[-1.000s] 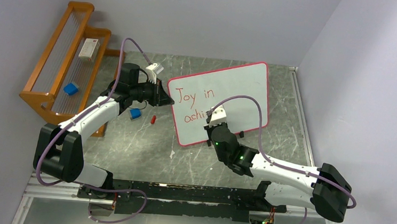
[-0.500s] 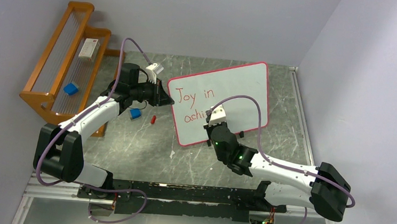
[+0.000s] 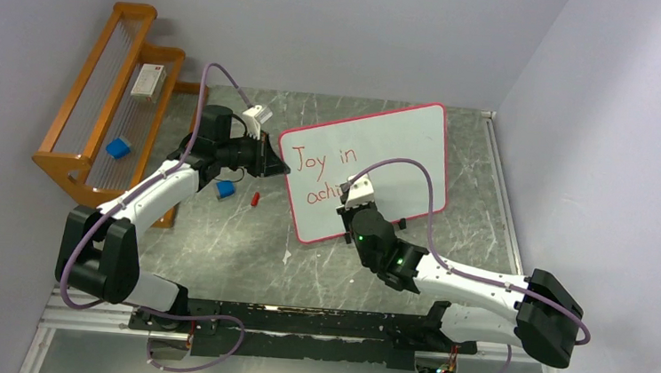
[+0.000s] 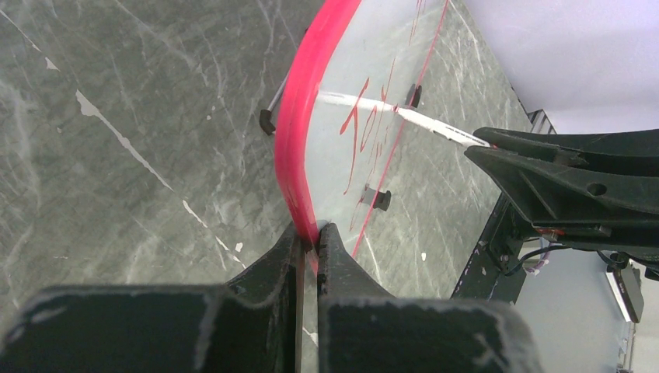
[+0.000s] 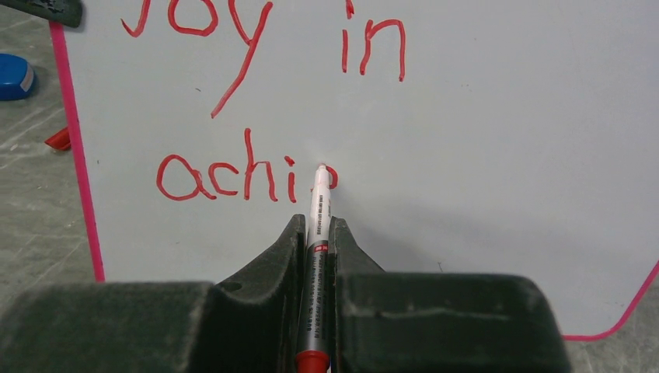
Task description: Write a sentence on the whiteboard
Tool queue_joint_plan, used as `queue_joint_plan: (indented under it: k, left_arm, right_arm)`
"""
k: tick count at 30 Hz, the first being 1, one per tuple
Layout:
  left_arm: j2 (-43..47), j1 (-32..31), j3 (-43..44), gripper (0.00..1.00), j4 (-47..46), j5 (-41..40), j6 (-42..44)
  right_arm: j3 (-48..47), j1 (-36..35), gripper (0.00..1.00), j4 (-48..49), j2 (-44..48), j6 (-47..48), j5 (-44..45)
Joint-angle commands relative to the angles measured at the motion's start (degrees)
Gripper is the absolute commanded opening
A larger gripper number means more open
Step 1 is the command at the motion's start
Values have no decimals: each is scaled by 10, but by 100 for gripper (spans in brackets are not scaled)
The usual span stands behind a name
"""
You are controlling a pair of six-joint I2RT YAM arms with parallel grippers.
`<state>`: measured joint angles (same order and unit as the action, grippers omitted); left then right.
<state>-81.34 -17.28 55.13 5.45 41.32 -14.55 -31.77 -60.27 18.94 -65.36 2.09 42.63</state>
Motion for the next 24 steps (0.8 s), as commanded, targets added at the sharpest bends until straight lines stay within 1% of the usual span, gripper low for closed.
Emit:
queue_joint_plan:
  k: [1,12,17,24]
  left_arm:
    - [-23,-7,-1,5,31,-53,35]
    - [-22,-7,-1,5,31,-54,35]
    - [-23,-7,-1,5,31,-54,35]
    - [-24,-7,-1,5,31,-55,35]
  right_arm:
    - [-15,6,0,-1,-9,-5,-23]
    - [-14,6,0,-52,1,-20,-29]
    - [-10,5,0,-74,7,-44,-30]
    - [-5,5,0,-89,13,-52,-26]
